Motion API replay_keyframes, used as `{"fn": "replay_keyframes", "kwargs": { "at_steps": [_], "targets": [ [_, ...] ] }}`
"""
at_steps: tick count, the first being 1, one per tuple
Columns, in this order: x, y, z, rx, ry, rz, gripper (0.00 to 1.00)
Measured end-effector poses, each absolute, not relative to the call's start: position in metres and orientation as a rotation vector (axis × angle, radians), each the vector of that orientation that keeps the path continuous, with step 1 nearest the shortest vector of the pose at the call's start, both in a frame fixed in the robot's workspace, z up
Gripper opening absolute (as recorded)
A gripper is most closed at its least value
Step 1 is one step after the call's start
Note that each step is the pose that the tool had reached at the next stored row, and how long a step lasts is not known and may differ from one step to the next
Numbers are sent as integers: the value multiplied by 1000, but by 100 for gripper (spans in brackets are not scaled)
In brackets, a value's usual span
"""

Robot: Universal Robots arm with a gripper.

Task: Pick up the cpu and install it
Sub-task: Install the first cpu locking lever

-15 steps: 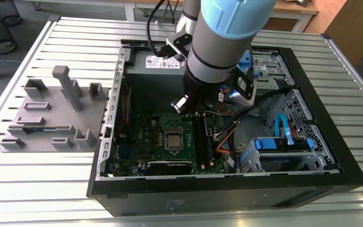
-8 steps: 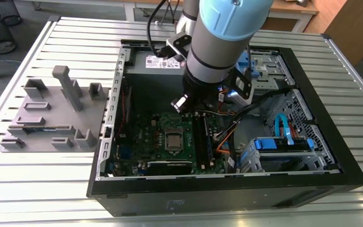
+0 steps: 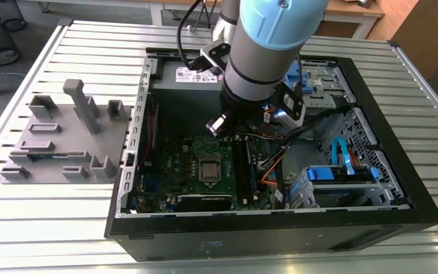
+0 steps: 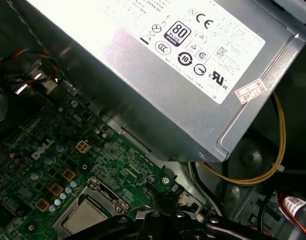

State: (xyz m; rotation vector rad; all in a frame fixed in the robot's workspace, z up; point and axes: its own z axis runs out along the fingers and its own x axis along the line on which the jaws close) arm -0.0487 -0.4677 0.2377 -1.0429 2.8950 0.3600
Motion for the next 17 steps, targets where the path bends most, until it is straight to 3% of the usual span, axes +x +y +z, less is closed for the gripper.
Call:
{"fn": "replay_keyframes", "kwargs": {
  "at_steps": [17],
  "targets": [
    [-51, -481, 237, -1061, 2902, 328, 11]
  ]
}}
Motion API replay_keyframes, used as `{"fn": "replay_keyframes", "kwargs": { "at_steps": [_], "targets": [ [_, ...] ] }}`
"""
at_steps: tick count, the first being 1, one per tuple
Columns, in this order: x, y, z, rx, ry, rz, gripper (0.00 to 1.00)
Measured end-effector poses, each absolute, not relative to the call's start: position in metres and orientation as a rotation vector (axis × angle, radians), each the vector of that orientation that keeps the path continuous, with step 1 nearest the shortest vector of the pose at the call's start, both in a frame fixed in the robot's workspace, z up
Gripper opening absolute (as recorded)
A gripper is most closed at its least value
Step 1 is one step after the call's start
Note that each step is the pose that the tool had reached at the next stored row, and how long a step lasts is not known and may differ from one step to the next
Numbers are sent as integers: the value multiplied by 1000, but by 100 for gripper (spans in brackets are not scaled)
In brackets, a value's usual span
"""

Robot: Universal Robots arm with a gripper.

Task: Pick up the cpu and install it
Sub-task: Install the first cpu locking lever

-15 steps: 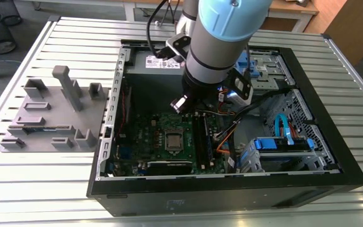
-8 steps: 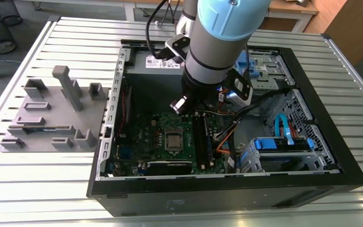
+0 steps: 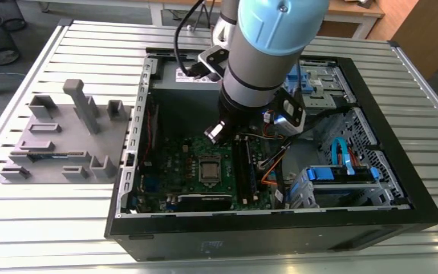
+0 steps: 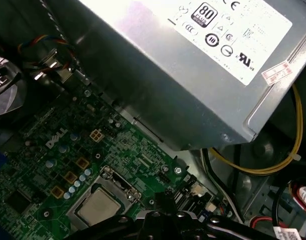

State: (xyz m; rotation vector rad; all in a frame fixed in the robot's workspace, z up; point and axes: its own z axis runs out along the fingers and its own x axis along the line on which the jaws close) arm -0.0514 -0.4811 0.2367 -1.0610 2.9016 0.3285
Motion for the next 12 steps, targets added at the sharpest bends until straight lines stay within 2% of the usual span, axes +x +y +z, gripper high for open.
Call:
{"fn": "replay_keyframes", "kwargs": {
  "at_steps": [12],
  "targets": [
    [-52, -516, 236, -1063, 2901, 328, 11]
  ]
}}
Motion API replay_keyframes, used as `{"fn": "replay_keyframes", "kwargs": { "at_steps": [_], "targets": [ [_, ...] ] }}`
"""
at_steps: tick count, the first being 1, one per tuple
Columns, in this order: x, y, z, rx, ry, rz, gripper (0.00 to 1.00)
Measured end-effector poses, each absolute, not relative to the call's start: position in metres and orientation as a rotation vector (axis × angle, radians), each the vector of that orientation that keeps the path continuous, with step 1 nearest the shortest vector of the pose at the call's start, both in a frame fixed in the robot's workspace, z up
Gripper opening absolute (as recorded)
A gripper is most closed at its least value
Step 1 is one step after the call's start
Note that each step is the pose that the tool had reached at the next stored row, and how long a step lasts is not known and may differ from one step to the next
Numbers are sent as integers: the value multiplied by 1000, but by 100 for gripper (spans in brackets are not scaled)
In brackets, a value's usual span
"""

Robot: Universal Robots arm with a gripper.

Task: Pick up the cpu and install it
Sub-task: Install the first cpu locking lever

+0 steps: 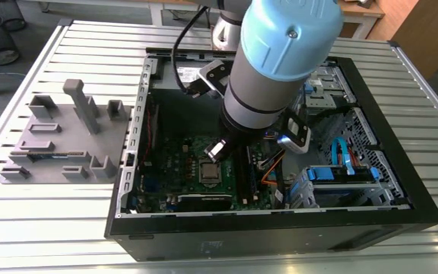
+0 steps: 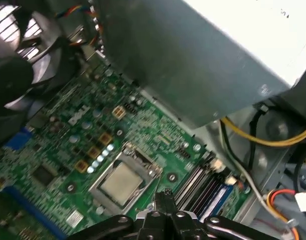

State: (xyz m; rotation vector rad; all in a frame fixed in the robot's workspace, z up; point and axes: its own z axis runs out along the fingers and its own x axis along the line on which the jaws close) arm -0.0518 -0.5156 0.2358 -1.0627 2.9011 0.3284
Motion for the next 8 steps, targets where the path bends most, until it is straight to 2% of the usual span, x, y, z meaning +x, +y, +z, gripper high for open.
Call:
{"fn": "replay_keyframes", "kwargs": {
  "at_steps": [2, 8],
  "targets": [
    [-52, -527, 235, -1063, 2901, 328, 11],
    [-52, -528, 235, -1063, 2901, 328, 11]
  ]
}}
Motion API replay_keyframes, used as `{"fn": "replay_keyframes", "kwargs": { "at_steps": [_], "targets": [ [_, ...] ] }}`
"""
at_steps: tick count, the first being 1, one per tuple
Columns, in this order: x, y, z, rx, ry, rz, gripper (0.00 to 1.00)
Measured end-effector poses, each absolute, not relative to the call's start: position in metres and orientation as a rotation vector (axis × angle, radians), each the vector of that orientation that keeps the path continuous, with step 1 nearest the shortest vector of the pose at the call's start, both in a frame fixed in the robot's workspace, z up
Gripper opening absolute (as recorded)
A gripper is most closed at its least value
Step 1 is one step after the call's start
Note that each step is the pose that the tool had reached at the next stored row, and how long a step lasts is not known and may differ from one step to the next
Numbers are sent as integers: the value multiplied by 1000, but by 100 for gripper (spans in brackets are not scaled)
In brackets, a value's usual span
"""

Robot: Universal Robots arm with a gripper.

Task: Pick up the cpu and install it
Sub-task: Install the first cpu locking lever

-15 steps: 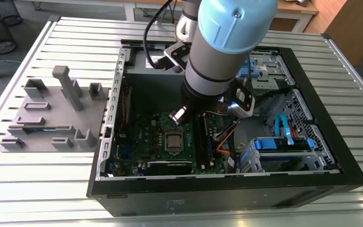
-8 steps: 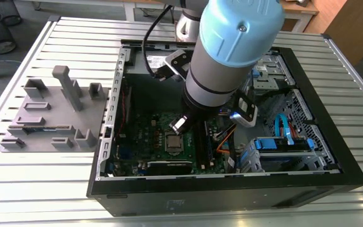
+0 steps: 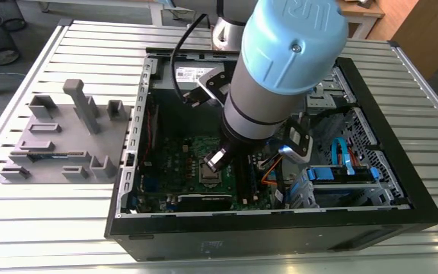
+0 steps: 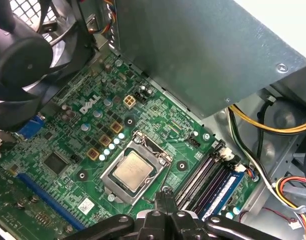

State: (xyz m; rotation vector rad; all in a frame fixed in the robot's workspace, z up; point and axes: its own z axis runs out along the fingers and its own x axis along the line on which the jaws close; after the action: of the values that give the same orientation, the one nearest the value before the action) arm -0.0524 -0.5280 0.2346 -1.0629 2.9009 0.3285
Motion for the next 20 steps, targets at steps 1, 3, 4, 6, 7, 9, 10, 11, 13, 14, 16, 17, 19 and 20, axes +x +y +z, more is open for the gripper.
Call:
{"fn": "replay_keyframes", "kwargs": {
  "at_steps": [1, 3, 4, 6, 7, 9, 10, 11, 13, 14, 16, 17, 19, 20],
  "targets": [
    [-53, -527, 234, -1063, 2901, 328, 11],
    [-54, -526, 234, -1063, 2901, 328, 11],
    [-55, -525, 234, -1063, 2901, 328, 11],
    [-57, -524, 233, -1063, 2901, 328, 11],
    [-58, -524, 233, -1063, 2901, 328, 11],
    [-59, -523, 233, -1063, 2901, 328, 11],
    [-60, -523, 232, -1063, 2901, 328, 11],
    [-60, -523, 231, -1063, 2901, 328, 11],
    [-60, -523, 229, -1063, 2902, 327, 11],
    [-60, -523, 228, -1063, 2902, 326, 11],
    [-61, -523, 226, -1063, 2902, 326, 11],
    [-61, -523, 225, -1063, 2902, 326, 11],
    [-61, -522, 223, -1063, 2902, 327, 11],
    [-61, -523, 222, -1063, 2902, 326, 11]
  ]
}}
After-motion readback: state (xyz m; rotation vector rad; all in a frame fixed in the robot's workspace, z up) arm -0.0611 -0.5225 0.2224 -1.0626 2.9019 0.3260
